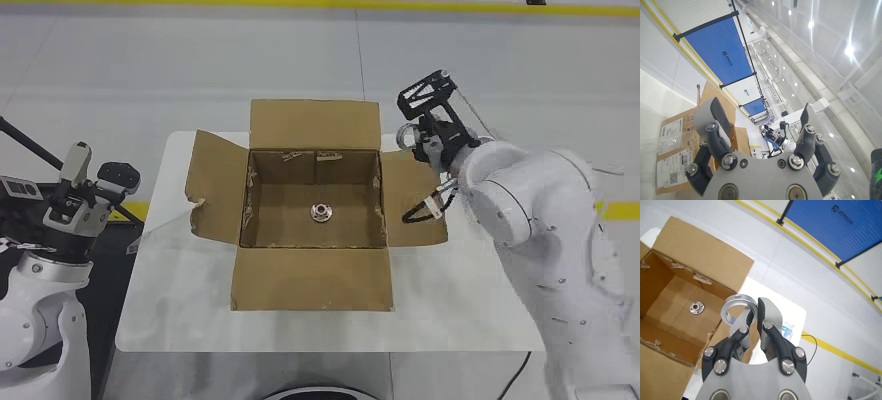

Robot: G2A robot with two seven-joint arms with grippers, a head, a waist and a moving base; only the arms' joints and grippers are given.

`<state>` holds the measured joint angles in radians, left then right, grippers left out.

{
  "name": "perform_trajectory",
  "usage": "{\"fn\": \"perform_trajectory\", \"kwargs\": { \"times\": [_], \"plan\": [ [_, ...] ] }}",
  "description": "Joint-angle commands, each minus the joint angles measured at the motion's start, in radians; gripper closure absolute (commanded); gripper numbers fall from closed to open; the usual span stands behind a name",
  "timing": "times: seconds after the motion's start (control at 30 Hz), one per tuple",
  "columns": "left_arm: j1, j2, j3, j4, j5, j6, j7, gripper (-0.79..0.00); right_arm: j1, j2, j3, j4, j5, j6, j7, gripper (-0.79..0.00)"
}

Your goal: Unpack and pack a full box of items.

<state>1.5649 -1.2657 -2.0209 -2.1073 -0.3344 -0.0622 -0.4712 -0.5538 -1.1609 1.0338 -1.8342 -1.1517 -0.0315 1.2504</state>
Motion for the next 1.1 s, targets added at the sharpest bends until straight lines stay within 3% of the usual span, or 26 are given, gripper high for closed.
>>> {"fn": "perform_trajectory", "kwargs": {
  "times": [0.0, 0.2, 0.33, 0.7, 0.93, 0.97, 1.07],
  "plan": [
    [0.0, 0.0, 0.0, 0.0, 0.0, 0.0, 0.0, -0.785, 0.082, -0.027, -0.125, 0.104, 0.013, -0.018, 0.003, 0.0],
    [0.0, 0.0, 0.0, 0.0, 0.0, 0.0, 0.0, -0.785, 0.211, -0.108, -0.346, 0.358, 0.105, -0.073, 0.001, 0.0],
    [0.0, 0.0, 0.0, 0.0, 0.0, 0.0, 0.0, -0.785, 0.235, -0.157, -0.444, 0.47, 0.155, -0.087, -0.013, 0.0],
    [0.0, 0.0, 0.0, 0.0, 0.0, 0.0, 0.0, -0.785, 0.272, -0.267, -0.613, 0.702, 0.125, -0.103, -0.011, 0.0],
    [0.0, 0.0, 0.0, 0.0, 0.0, 0.0, 0.0, -0.785, 0.281, -0.323, -0.645, 0.827, 0.142, -0.133, -0.038, 0.0],
    [0.0, 0.0, 0.0, 0.0, 0.0, 0.0, 0.0, -0.785, 0.282, -0.329, -0.646, 0.843, 0.146, -0.139, -0.044, -0.006],
    [0.0, 0.0, 0.0, 0.0, 0.0, 0.0, 0.0, -0.785, 0.285, -0.347, -0.649, 0.883, 0.148, -0.149, -0.057, -0.129]
  ]
}}
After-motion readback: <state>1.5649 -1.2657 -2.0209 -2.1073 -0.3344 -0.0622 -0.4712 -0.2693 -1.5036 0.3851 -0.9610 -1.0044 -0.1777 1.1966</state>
